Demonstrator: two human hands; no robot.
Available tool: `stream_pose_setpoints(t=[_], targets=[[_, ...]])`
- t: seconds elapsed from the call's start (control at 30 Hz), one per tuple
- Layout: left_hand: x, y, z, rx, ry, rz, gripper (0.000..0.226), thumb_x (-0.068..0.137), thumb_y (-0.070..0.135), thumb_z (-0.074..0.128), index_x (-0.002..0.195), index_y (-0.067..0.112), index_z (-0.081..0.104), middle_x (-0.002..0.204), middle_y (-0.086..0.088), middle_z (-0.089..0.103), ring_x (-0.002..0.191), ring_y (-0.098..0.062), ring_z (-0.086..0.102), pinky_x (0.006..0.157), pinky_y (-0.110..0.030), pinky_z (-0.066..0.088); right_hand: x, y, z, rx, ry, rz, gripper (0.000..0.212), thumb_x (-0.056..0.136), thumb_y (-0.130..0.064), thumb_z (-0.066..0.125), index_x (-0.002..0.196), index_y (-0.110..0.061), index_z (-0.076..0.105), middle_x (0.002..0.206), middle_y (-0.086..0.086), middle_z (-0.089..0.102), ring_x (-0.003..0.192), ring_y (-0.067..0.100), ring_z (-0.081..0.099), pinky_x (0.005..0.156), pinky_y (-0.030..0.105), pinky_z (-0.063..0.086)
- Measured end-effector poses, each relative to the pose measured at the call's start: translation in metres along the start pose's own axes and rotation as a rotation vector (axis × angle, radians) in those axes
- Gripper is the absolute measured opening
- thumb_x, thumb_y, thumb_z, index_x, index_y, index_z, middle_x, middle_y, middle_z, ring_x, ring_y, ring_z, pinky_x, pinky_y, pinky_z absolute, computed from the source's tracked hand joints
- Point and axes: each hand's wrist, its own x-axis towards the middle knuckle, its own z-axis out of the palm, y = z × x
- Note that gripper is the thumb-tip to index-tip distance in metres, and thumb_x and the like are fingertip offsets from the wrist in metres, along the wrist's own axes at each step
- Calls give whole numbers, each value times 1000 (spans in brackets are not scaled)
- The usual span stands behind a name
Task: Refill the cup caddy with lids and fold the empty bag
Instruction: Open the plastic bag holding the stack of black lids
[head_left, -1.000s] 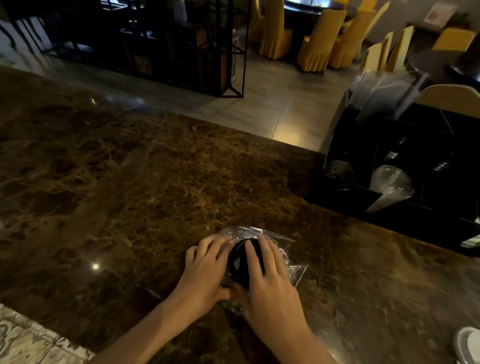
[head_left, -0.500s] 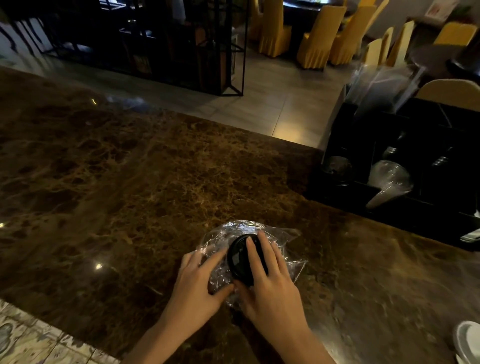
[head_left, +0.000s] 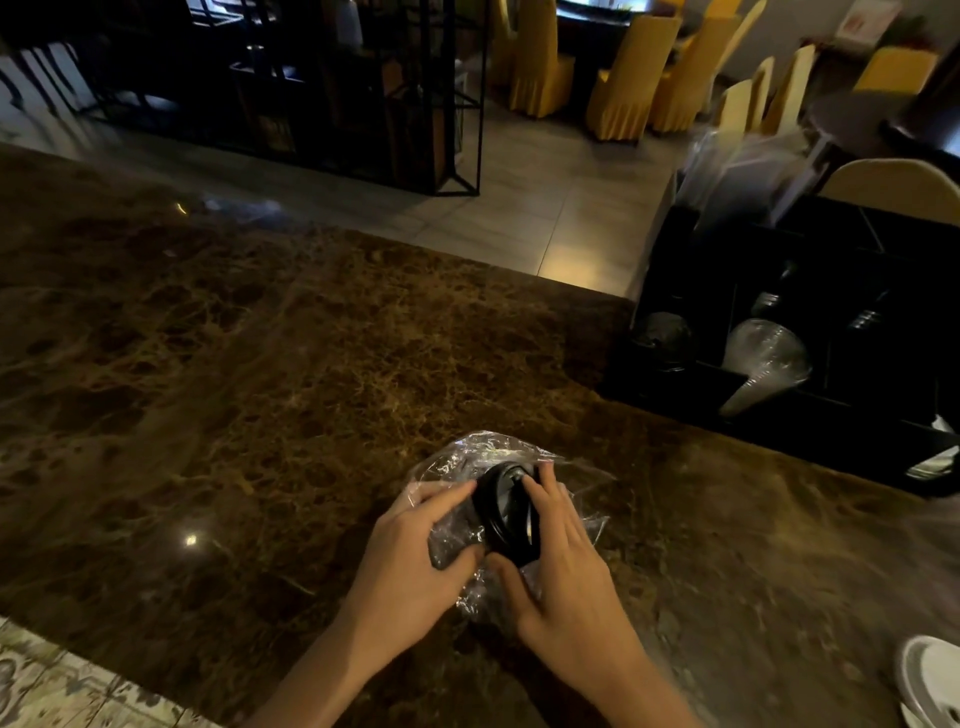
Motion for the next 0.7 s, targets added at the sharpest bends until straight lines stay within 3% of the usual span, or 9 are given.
stream_pose_setpoints(t=[0.07,0.17,0.37,0.53,0.7], targets=[[0,5,2,-2,0,26,66,84,19,79,142,38,53,130,30,45,126,8,45,105,-7,36,1,1,-3,12,12,31,86,99,-63,49,161,-41,-6,165,-28,-21,156,5,-17,128,31,6],[0,11,7,-19,9,68,63,84,14,78,138,39,57,133,28,47,127,10,45,101,0,33,2,2,-10,27,39,58,90,95,-64,56,163,-34,5,169,-20,-7,158,7,-10,128,29,5],[1,19,13,-114,68,144,65,82,0,76,130,42,63,130,31,49,127,17,42,96,4,30,3,2,-23,138,76,89,99,87,-57,72,163,-20,19,169,-9,19,157,12,19,126,41,30],[-1,25,22,-50,7,260,69,86,-5,69,139,37,57,138,29,37,130,7,43,98,-4,40,3,4,-28,254,104,143,100,83,-62,73,160,-20,25,160,-7,39,148,11,39,117,42,43],[-4,26,26,164,20,356,77,85,0,71,150,32,42,161,15,11,137,-1,35,99,-20,50,-1,10,-22,310,207,130,93,82,-52,82,157,-19,38,161,-8,42,150,9,37,117,42,43]])
